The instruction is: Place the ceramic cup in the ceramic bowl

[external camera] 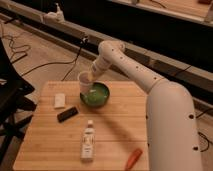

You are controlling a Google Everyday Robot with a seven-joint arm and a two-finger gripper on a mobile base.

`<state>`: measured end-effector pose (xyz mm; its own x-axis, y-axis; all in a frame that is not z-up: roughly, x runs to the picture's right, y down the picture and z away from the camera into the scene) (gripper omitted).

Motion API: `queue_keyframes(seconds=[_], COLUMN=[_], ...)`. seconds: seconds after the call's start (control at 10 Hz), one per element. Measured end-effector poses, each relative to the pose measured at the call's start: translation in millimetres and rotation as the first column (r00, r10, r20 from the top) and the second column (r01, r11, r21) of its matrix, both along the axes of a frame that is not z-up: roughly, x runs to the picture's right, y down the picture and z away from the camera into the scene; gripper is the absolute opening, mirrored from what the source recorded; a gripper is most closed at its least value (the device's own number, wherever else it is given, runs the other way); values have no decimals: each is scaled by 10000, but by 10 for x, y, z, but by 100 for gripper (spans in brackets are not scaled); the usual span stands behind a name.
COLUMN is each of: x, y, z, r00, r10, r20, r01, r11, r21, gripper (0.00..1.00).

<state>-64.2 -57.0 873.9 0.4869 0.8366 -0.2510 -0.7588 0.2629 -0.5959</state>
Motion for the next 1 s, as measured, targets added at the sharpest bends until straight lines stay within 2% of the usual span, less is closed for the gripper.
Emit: queue_keyframes(seconds=[0.2, 0.7, 1.0], x=[23, 35, 333], y=[-68, -54, 266], z=[154, 168, 361], r00=[9989, 9987, 9919], r10=[282, 326, 827], r20=[-367, -398, -963], r01=[-283, -329, -922], r11=[9996, 9994, 9908], r21=[-24, -78, -989], gripper=[0, 0, 1])
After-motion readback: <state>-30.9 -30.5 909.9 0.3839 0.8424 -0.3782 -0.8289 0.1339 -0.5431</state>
